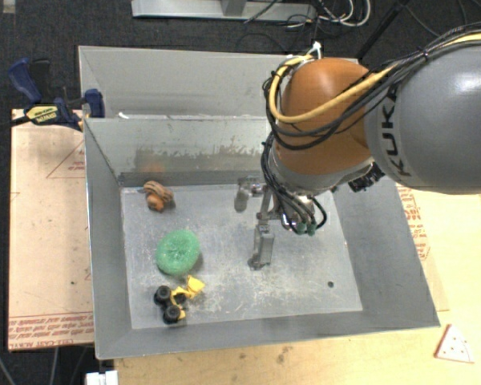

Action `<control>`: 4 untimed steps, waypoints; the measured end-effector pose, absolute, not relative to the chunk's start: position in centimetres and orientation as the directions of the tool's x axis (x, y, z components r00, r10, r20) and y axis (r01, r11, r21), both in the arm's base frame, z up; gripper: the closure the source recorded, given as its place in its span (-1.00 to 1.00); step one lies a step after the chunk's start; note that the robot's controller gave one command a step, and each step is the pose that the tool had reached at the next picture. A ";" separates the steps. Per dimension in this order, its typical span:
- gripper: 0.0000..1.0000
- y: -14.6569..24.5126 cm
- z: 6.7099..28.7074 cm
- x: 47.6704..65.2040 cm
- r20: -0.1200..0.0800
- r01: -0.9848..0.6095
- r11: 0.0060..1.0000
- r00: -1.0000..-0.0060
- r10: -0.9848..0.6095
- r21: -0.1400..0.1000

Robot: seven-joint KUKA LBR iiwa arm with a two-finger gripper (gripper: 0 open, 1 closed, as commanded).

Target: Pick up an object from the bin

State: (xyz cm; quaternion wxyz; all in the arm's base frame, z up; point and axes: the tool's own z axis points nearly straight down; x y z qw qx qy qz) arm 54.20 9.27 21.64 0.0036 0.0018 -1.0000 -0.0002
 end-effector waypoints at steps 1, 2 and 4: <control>-1.00 9.2 22.1 54.3 -0.001 -0.001 1.000 -1.000 -0.001 0.001; -1.00 11.8 18.1 54.9 -0.010 -0.033 0.999 -0.999 -0.033 0.001; -1.00 17.7 11.0 54.1 0.006 -0.156 0.988 -0.988 -0.156 0.002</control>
Offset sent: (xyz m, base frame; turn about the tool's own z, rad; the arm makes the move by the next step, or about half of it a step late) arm 0.0067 0.0565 -0.0884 -0.0678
